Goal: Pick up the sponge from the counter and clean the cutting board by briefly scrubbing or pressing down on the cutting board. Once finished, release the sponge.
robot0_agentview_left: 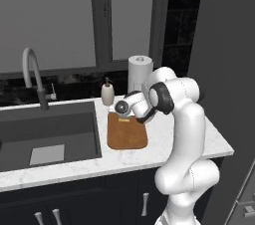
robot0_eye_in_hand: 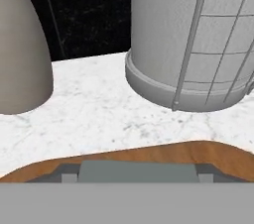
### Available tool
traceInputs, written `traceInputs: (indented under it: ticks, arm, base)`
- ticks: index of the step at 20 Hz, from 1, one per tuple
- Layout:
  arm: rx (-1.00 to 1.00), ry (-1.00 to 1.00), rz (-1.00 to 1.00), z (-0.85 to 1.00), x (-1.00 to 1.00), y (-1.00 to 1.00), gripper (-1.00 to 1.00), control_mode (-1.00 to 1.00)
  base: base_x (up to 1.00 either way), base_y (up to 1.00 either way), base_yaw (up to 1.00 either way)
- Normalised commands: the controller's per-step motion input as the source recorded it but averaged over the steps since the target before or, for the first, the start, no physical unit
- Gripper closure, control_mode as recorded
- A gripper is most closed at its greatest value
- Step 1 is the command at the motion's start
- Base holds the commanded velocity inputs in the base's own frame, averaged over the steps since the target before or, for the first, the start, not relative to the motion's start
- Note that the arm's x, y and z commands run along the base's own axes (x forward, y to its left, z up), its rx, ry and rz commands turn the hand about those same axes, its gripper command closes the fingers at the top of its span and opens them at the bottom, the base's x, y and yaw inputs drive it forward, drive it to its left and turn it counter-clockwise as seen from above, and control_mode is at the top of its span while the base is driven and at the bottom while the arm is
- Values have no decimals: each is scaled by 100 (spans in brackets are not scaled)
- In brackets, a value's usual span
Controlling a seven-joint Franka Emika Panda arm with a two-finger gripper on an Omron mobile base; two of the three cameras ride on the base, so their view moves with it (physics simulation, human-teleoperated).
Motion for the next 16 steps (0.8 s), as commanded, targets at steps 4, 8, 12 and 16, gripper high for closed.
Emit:
traceInputs:
  ticks: [4,8,12,16]
  arm:
    - [0,-6,0,-35,5,-6,100,-100]
    - [1,-7,0,-33,-6,-59,100,-100]
    - [4,-1,0,-21,-28,-72,100,-100]
    - [4,0,-4,-36,-59,-24,100,-100]
  base:
    - [0,0,0]
    - [0,0,0]
    - [0,0,0]
    - [0,0,0]
